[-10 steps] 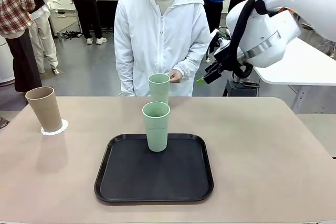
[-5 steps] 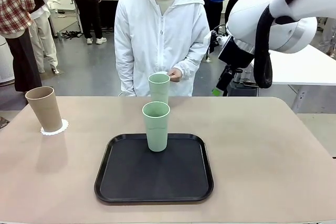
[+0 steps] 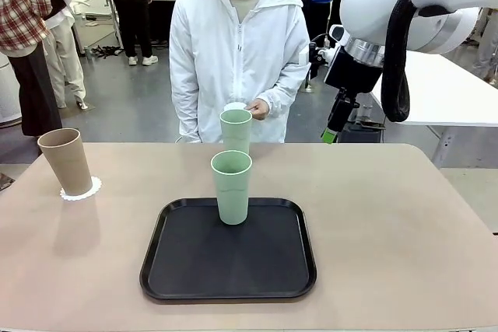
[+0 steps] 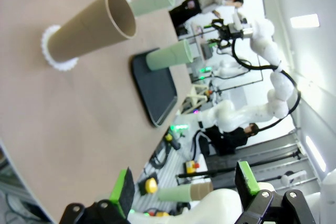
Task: Place coasters on the table and set cups on them.
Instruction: Take one Reusable plastic cup from the Flat Tray and place it on a coaster set by the human.
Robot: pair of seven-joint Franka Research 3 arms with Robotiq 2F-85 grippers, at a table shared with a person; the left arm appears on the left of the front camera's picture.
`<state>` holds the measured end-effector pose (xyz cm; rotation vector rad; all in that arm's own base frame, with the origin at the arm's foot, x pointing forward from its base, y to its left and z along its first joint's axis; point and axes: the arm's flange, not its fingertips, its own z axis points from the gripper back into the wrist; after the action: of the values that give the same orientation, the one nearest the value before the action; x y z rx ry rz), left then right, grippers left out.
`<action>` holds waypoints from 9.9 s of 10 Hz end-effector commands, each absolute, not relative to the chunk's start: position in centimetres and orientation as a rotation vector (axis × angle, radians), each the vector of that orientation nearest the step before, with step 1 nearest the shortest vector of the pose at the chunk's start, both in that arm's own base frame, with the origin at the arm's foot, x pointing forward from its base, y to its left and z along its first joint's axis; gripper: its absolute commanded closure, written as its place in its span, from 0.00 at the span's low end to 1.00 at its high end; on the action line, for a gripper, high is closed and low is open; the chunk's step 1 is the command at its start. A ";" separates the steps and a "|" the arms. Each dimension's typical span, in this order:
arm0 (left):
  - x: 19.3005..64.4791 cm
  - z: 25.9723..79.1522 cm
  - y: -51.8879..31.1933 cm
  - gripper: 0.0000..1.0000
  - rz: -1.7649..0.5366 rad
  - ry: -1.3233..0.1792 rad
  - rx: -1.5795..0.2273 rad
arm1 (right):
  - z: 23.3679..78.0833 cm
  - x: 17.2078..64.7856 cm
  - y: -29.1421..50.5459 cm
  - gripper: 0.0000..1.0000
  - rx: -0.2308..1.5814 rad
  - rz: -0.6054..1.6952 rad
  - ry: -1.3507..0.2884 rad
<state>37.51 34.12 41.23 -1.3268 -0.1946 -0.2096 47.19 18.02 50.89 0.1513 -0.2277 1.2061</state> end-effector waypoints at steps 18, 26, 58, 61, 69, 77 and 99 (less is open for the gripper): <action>37.4 41.3 34.1 0.00 -0.204 -0.194 -1.322 | 50.4 41.5 -12.0 0.00 0.912 0.454 -0.272; 37.4 41.3 34.1 0.00 -0.204 -0.194 -1.322 | 44.5 38.9 -20.6 0.00 1.204 0.432 -0.333; 37.4 41.3 34.1 0.00 -0.204 -0.194 -1.322 | 43.8 38.2 -20.6 0.00 1.189 0.409 -0.315; 37.4 41.3 34.1 0.00 -0.204 -0.194 -1.322 | 43.6 38.2 -20.6 0.00 1.191 0.414 -0.313; 37.4 41.3 34.1 0.00 -0.204 -0.194 -1.322 | 50.9 47.0 10.0 0.00 0.685 1.183 -0.347; 37.4 41.3 34.1 0.00 -0.204 -0.194 -1.322 | 45.3 47.6 18.1 0.00 0.561 1.493 -0.464; 37.4 41.3 34.1 0.00 -0.204 -0.194 -1.322 | 31.1 44.6 16.0 0.00 0.976 1.351 -0.883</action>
<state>37.53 34.11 41.23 -1.3275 -0.1947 -0.2105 44.75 16.18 30.94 0.9770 -0.8878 1.3373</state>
